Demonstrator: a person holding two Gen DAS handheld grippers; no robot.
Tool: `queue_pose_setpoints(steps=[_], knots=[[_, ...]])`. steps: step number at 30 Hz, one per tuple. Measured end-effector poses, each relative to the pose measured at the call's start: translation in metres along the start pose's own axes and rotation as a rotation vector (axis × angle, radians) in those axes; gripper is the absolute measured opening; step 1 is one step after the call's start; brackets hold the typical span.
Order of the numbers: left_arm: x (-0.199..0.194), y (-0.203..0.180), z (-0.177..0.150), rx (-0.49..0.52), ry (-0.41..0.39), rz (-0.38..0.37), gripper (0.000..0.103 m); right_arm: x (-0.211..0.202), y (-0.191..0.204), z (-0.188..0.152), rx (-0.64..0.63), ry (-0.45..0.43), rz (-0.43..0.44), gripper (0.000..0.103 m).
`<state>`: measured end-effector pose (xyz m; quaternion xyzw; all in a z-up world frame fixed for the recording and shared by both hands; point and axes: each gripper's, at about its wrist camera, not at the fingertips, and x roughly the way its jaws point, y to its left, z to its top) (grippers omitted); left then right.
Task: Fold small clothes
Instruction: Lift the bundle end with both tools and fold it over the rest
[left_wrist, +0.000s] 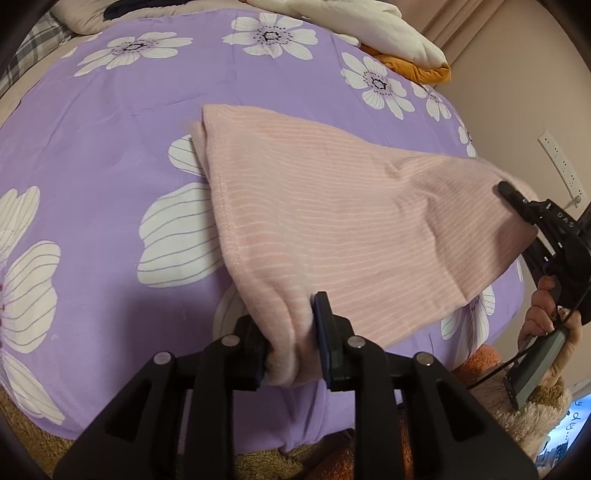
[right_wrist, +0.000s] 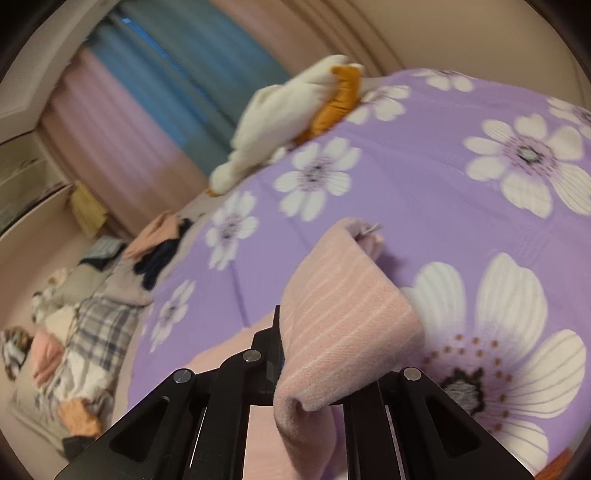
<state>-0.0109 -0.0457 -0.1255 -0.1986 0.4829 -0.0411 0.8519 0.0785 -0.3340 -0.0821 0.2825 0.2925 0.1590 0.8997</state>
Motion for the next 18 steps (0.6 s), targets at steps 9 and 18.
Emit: queue_pose_setpoints(steps=[9, 18], knots=[[-0.026, 0.015, 0.001, -0.032, -0.073, 0.036, 0.041, 0.005, 0.060, -0.016, -0.192, 0.047, 0.121, 0.010], [-0.037, 0.038, 0.004, -0.103, -0.103, 0.064, 0.042, 0.031, 0.108, -0.057, -0.397, 0.196, 0.155, 0.010]])
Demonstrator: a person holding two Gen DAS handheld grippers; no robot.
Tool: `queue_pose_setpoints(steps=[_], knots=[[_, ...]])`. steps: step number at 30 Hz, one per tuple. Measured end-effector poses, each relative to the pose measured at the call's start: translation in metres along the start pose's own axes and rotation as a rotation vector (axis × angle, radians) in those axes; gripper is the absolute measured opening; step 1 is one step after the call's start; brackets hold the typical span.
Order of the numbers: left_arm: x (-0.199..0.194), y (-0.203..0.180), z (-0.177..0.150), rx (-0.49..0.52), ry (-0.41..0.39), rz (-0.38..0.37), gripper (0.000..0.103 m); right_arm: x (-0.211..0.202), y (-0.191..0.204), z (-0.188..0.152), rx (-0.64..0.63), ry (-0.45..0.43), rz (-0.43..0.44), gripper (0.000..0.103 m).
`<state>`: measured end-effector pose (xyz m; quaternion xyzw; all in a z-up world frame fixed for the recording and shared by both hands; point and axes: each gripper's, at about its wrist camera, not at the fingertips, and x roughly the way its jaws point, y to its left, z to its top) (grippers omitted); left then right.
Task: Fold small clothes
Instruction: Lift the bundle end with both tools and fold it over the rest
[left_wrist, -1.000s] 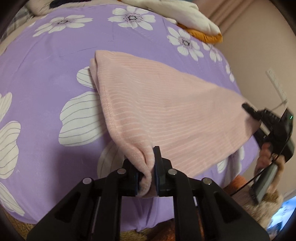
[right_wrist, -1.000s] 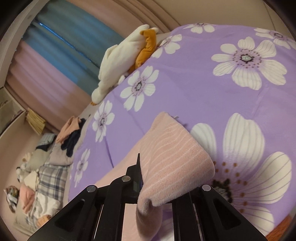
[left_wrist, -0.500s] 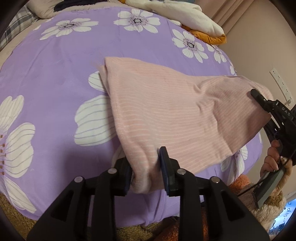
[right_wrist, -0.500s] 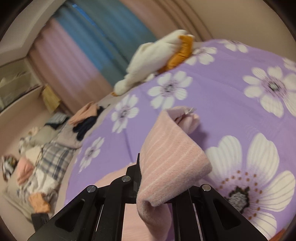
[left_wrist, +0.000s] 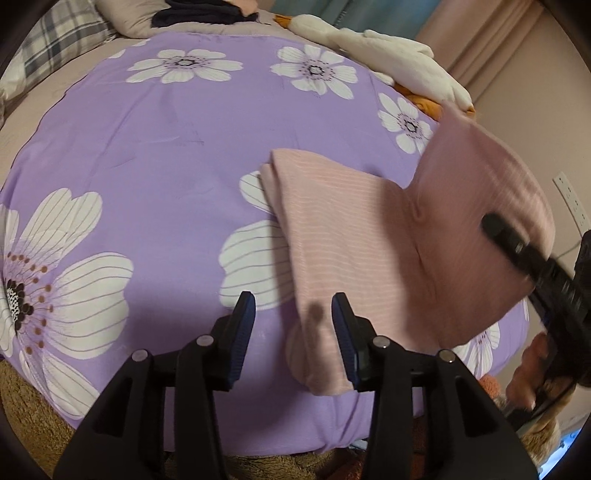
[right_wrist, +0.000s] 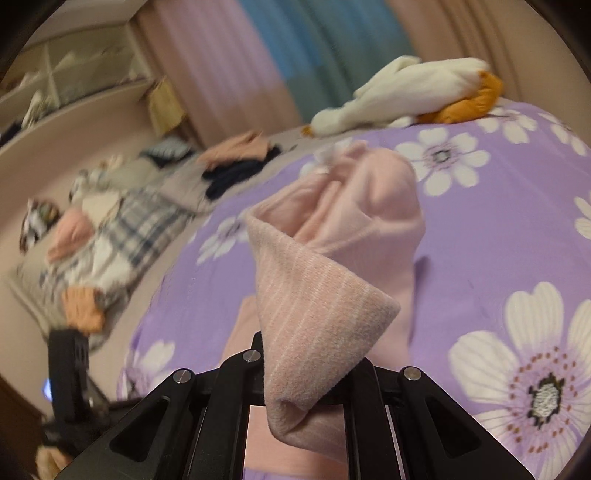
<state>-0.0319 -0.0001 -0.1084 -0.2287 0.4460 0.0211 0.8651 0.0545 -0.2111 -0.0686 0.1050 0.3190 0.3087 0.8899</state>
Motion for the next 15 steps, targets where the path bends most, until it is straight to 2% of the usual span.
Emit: queue_pose_setpoints(steps=[4, 6, 9, 13, 14, 15], knots=[[0.001, 0.005, 0.001, -0.016, 0.002, 0.007, 0.043, 0.022, 0.017, -0.014, -0.074, 0.110, 0.016, 0.010], [0.002, 0.007, 0.001, -0.022, 0.005, 0.007, 0.043, 0.039, 0.020, -0.025, -0.079, 0.194, 0.017, 0.010], [0.004, 0.008, 0.001, -0.027, 0.014, 0.009, 0.044, 0.060, 0.019, -0.037, -0.086, 0.302, -0.022, 0.011], [0.006, 0.007, 0.003, -0.028, 0.022, -0.011, 0.048, 0.062, 0.018, -0.039, -0.077, 0.328, -0.025, 0.012], [0.006, 0.006, 0.003, -0.025, 0.023, -0.017, 0.048, 0.058, 0.016, -0.036, -0.066, 0.329, -0.015, 0.017], [0.006, 0.004, 0.005, -0.021, 0.022, -0.028, 0.048, 0.055, 0.014, -0.034, -0.050, 0.335, 0.003, 0.026]])
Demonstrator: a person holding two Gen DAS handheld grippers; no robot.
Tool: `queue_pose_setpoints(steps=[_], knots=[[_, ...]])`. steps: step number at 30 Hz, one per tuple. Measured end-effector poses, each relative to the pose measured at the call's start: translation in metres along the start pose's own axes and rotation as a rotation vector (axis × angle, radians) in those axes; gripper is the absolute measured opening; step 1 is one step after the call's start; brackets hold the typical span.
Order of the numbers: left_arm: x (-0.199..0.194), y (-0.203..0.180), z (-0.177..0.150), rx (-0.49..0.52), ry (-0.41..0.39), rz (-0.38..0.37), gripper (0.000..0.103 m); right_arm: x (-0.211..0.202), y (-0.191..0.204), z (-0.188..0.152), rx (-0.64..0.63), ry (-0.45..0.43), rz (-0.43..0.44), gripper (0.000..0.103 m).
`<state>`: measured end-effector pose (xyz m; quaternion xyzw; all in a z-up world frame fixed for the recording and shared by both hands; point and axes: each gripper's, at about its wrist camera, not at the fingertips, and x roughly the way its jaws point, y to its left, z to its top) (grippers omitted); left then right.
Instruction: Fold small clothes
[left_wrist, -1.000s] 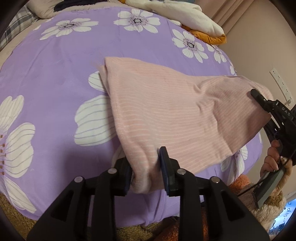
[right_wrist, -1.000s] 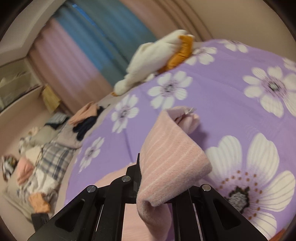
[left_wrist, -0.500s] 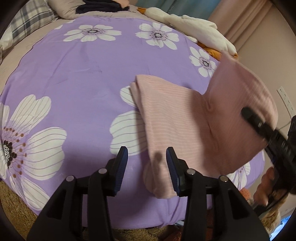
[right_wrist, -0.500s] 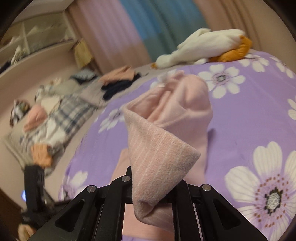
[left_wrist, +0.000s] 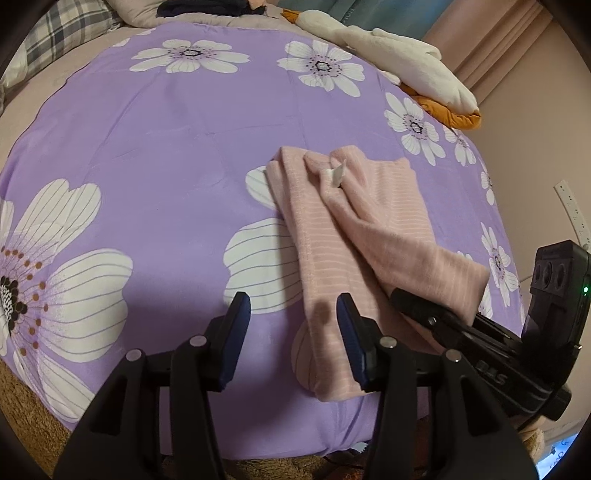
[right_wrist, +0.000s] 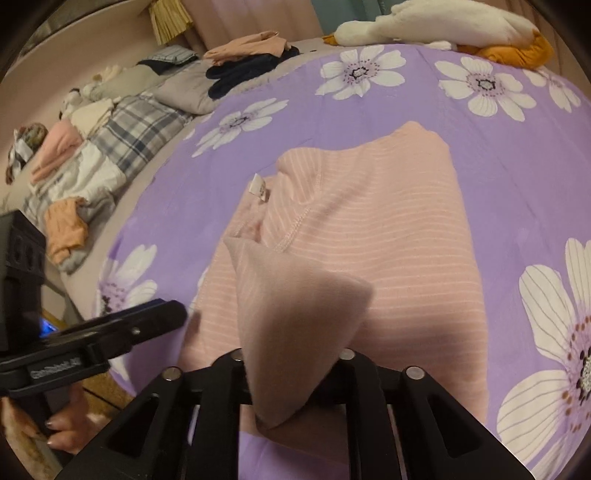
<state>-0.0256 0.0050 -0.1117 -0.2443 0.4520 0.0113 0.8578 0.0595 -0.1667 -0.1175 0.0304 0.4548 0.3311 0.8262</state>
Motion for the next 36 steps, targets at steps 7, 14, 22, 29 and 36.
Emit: queue_pose_setpoints(steps=[7, 14, 22, 29, 36], knots=[[-0.003, -0.015, 0.022, 0.030, -0.009, -0.118, 0.058, -0.043, -0.001, 0.001, 0.029, -0.103, 0.184, 0.053], [0.038, -0.037, 0.044, 0.076, 0.102, -0.161, 0.058, -0.046, -0.033, -0.001, 0.147, -0.143, -0.032, 0.056], [0.079, -0.046, 0.043, 0.078, 0.158, -0.133, 0.029, -0.029, -0.064, -0.006, 0.241, -0.088, -0.127, 0.056], [0.057, -0.051, 0.045, 0.113, 0.067, -0.147, 0.014, -0.028, -0.079, -0.009, 0.283, -0.075, -0.154, 0.056], [0.032, -0.052, 0.045, 0.177, -0.014, -0.119, 0.014, -0.030, -0.076, -0.009, 0.277, -0.087, -0.143, 0.056]])
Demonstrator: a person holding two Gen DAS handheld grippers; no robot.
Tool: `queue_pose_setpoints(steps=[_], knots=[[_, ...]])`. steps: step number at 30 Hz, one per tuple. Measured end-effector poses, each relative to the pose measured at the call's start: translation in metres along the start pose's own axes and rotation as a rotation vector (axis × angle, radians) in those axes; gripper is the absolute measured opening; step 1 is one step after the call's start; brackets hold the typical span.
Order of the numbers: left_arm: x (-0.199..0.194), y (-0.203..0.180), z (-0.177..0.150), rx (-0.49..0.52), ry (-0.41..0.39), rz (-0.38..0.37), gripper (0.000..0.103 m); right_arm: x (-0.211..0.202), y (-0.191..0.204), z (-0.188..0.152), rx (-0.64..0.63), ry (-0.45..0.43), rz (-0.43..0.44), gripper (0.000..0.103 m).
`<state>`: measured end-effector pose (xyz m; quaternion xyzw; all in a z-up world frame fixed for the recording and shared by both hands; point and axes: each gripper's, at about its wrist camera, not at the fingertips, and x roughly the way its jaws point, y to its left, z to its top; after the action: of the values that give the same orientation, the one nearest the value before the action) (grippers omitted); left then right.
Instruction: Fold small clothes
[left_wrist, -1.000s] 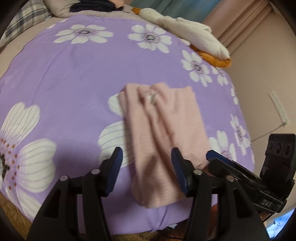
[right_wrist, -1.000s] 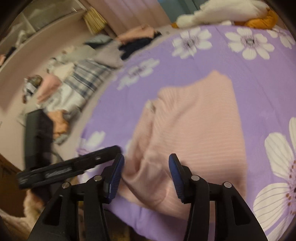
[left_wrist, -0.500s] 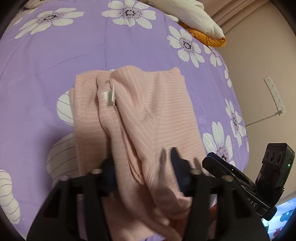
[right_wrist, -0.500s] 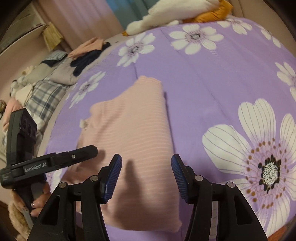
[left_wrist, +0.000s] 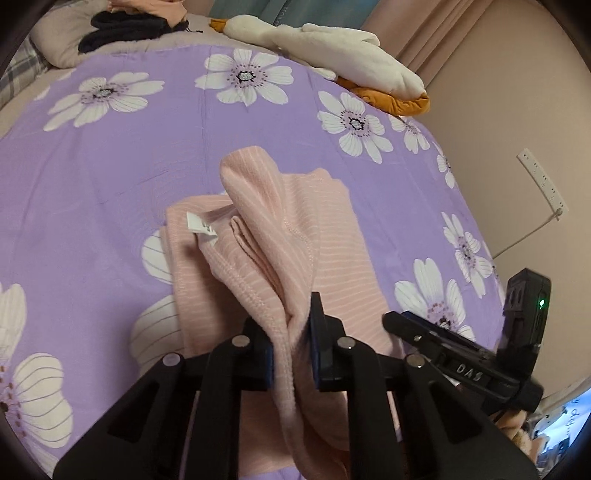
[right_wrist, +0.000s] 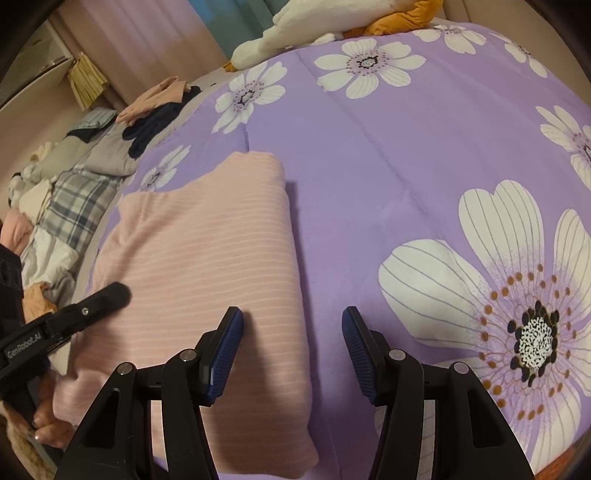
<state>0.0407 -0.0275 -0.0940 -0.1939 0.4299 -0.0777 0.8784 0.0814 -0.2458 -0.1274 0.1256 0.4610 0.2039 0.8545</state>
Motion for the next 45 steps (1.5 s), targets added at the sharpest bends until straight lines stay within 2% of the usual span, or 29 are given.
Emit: queue_pose_setpoints(steps=[7, 12, 16, 19, 20, 21, 22, 24, 25, 31, 36, 38, 41, 43, 45], knots=[[0.010, 0.029, -0.012, -0.062, 0.030, 0.030, 0.015, 0.005, 0.005, 0.000, -0.019, 0.015, 0.002, 0.056], [0.024, 0.037, -0.021, -0.058, 0.057, 0.065, 0.020, 0.010, 0.008, 0.001, -0.024, 0.027, 0.006, 0.056], [0.020, 0.038, -0.024, -0.058, 0.042, 0.064, 0.022, 0.011, 0.009, 0.000, -0.029, 0.033, 0.000, 0.056], [0.010, 0.040, -0.024, -0.067, 0.040, 0.072, 0.028, 0.011, 0.007, 0.000, -0.023, 0.030, -0.002, 0.060], [0.006, 0.041, -0.024, -0.073, 0.033, 0.076, 0.033, 0.010, 0.007, 0.000, -0.022, 0.027, -0.003, 0.061], [-0.001, 0.043, -0.024, -0.081, 0.017, 0.093, 0.045, 0.010, 0.006, 0.000, -0.021, 0.025, -0.003, 0.061], [-0.007, 0.045, -0.023, -0.089, -0.002, 0.107, 0.052, 0.010, 0.006, 0.000, -0.019, 0.023, -0.003, 0.061], [-0.016, 0.052, -0.023, -0.107, -0.046, 0.117, 0.075, 0.009, 0.006, -0.001, -0.014, 0.021, -0.003, 0.068], [-0.019, 0.056, -0.023, -0.119, -0.056, 0.114, 0.077, 0.010, 0.005, -0.001, -0.010, 0.020, -0.001, 0.070], [-0.005, 0.065, -0.030, -0.180, 0.003, 0.010, 0.078, 0.013, 0.008, -0.003, -0.003, 0.039, 0.056, 0.074], [0.017, 0.062, -0.035, -0.172, 0.074, -0.021, 0.078, 0.024, 0.012, -0.005, -0.004, 0.082, 0.118, 0.074], [0.020, 0.058, -0.035, -0.150, 0.069, -0.017, 0.079, 0.029, 0.013, -0.007, -0.005, 0.096, 0.137, 0.074], [0.026, 0.057, -0.034, -0.136, 0.071, -0.049, 0.077, 0.034, 0.016, -0.008, -0.007, 0.104, 0.169, 0.074], [0.031, 0.056, -0.033, -0.138, 0.074, -0.072, 0.071, 0.036, 0.017, -0.008, -0.008, 0.103, 0.196, 0.074], [0.035, 0.054, -0.033, -0.135, 0.076, -0.108, 0.055, 0.038, 0.019, -0.008, -0.016, 0.096, 0.189, 0.062]])
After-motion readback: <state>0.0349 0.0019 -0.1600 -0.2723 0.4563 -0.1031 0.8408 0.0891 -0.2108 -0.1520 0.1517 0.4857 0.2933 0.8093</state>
